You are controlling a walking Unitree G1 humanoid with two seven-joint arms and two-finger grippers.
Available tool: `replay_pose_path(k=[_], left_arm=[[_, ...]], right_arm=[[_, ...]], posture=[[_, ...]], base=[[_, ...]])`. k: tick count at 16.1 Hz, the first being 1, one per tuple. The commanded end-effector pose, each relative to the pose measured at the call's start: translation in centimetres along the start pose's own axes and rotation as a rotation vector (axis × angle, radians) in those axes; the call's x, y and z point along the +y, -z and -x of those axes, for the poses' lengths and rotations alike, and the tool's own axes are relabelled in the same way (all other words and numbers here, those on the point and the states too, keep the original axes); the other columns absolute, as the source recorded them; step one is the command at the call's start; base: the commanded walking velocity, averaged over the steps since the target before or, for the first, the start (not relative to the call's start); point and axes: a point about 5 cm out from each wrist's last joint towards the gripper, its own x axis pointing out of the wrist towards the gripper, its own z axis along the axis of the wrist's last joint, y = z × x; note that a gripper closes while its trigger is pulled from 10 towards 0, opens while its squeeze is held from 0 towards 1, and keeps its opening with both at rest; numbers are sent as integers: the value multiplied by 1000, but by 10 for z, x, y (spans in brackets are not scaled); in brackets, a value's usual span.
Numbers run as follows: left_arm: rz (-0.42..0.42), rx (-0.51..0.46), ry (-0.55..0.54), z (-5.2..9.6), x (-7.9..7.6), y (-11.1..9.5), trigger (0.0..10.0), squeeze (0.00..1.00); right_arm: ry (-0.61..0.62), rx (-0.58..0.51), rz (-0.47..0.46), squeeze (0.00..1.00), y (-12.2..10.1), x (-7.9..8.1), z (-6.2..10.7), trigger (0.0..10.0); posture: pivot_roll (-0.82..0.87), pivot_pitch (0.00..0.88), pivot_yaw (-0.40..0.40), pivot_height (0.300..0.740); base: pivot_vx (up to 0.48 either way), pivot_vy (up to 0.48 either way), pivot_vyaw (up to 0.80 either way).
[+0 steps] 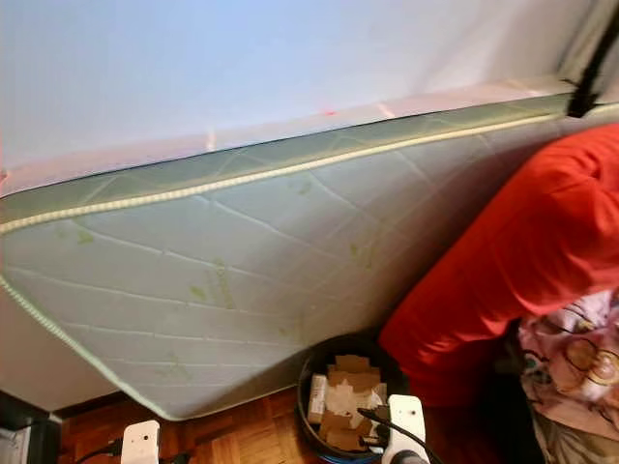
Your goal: Clean up the room
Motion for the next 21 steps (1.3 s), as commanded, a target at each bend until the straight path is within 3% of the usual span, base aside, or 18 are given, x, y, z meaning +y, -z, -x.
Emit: replay_pose_path(k=[1,8,12,15,21], left_arm=[[5,26,-2,2,1,8,10000,0],[3,29,2,2,1,8,10000,0],[1,29,1,2,1,8,10000,0],[2,29,0,2,1,8,10000,0],[0,28,0,2,0,8,10000,0]], right_arm=[[8,36,-18,0,9,-3,2,10000],[7,53,-7,0,13,-8,4,10000],[-15,49,27,0,11,6,1,10000],[-13,47,24,0,11,7,1,10000],[-15,48,4,0,13,15,1,10000]], posture=[[99,99,-44,740],[103,100,-46,740],[103,101,-47,740],[103,101,-47,740],[105,100,-48,740]], base=[[0,0,0],[0,0,0],[0,0,0],[161,0,733],[251,0,0]])
